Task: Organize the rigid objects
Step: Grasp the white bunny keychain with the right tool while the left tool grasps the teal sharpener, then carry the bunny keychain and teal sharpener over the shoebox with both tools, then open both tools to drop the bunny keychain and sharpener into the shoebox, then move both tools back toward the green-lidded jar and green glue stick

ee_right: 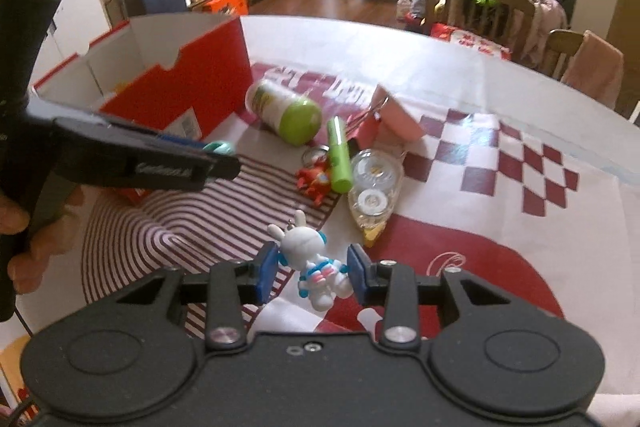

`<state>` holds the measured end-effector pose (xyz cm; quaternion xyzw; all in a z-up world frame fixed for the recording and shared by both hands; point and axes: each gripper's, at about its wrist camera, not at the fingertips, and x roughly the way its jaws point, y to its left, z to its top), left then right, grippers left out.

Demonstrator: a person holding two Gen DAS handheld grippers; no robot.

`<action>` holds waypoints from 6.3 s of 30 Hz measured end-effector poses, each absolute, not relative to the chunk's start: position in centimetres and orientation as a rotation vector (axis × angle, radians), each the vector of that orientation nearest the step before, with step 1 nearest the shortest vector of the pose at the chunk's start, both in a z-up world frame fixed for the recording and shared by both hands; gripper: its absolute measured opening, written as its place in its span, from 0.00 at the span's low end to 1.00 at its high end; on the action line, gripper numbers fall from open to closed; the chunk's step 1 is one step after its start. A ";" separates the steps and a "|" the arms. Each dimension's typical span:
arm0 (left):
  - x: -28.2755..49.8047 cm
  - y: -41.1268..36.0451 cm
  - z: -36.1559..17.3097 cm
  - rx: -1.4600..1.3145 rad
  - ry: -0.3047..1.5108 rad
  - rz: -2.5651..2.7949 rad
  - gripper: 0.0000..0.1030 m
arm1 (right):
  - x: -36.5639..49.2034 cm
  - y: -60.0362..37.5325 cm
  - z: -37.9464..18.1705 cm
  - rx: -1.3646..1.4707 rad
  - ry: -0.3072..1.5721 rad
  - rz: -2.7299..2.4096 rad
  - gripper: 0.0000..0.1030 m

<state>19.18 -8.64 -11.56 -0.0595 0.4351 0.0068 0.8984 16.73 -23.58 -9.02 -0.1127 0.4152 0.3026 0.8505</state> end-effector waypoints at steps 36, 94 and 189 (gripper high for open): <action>14.9 3.1 0.6 -0.101 0.824 -0.050 0.30 | 14.3 -13.2 2.4 -0.164 0.778 0.600 0.35; 28.0 18.9 -12.7 0.007 1.164 0.053 0.30 | 23.8 7.4 -10.6 -0.386 1.046 0.540 0.36; 12.6 -2.9 0.9 -0.100 0.670 -0.029 0.79 | 13.0 -20.1 1.3 -0.087 0.653 0.681 1.00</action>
